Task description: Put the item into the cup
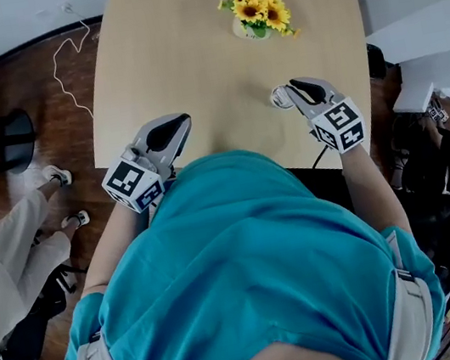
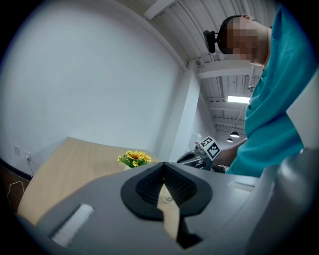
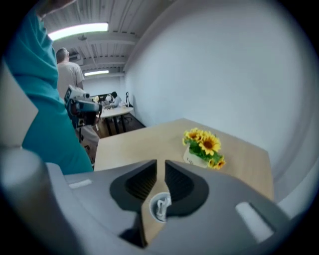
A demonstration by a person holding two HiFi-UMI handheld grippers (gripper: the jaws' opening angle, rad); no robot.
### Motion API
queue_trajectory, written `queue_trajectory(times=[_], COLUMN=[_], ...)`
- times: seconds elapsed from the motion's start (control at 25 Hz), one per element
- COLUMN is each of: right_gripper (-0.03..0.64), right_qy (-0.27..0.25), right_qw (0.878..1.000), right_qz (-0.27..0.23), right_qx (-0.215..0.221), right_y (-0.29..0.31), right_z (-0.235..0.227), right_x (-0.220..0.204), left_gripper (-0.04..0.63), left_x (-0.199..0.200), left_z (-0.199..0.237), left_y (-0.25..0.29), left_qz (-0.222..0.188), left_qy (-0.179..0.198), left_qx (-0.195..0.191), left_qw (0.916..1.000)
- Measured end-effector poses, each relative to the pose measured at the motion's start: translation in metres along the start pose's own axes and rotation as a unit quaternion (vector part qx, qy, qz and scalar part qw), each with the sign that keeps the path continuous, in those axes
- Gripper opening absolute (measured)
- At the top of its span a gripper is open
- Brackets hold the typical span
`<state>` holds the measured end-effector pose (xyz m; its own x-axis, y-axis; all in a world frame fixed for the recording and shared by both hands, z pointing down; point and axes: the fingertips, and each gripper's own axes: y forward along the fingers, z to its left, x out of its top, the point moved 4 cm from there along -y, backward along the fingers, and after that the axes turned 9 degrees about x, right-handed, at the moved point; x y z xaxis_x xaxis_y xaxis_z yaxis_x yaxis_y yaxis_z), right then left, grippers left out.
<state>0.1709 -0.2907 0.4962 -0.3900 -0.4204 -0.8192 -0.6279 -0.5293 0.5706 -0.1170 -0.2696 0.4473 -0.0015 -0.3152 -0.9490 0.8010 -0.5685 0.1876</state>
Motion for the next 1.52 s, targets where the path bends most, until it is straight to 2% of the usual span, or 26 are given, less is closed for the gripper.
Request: queue_trajectory(times=[0.12, 0.28, 0.44, 0.56, 0.68, 0.92, 1.28, 1.4, 1.52], right_gripper=[0.007, 0.002, 0.002, 0.002, 0.001, 0.002, 0.002, 0.002, 0.002], right_qy=[0.013, 0.036, 0.043, 0.038, 0.046, 0.025, 0.011, 0.014, 0.021], right_qw=[0.997, 0.987, 0.985, 0.986, 0.983, 0.981, 0.976, 0.974, 0.970], right_qz=[-0.074, -0.153, -0.159, -0.150, -0.162, -0.188, -0.215, -0.221, -0.237], right_qx=[-0.004, -0.030, -0.058, -0.059, -0.069, -0.046, 0.028, 0.051, 0.057], right_y=[-0.024, -0.051, -0.083, -0.099, -0.124, -0.180, -0.276, -0.301, -0.316], right_z=[0.022, 0.071, 0.126, 0.156, 0.172, 0.208, 0.298, 0.330, 0.350], right_x=[0.034, 0.076, 0.080, 0.065, 0.055, 0.024, -0.088, -0.115, -0.127], left_gripper=[0.005, 0.005, 0.005, 0.005, 0.005, 0.005, 0.005, 0.005, 0.005], left_x=[0.005, 0.003, -0.004, -0.009, -0.007, -0.013, -0.057, -0.063, -0.062], left_z=[0.010, 0.021, 0.006, -0.013, -0.036, -0.099, -0.266, -0.315, -0.335], left_y=[-0.022, -0.066, -0.082, -0.090, -0.098, -0.130, -0.181, -0.209, -0.234], left_qz=[-0.009, 0.000, 0.003, -0.009, -0.022, -0.040, -0.049, -0.042, -0.044], left_qy=[0.006, 0.009, 0.007, 0.002, 0.014, 0.030, 0.024, 0.044, 0.063], left_qx=[-0.018, -0.049, -0.104, -0.120, -0.128, -0.102, -0.036, -0.023, -0.005], left_qw=[0.9998, 0.9988, 0.9946, 0.9927, 0.9914, 0.9935, 0.9979, 0.9979, 0.9970])
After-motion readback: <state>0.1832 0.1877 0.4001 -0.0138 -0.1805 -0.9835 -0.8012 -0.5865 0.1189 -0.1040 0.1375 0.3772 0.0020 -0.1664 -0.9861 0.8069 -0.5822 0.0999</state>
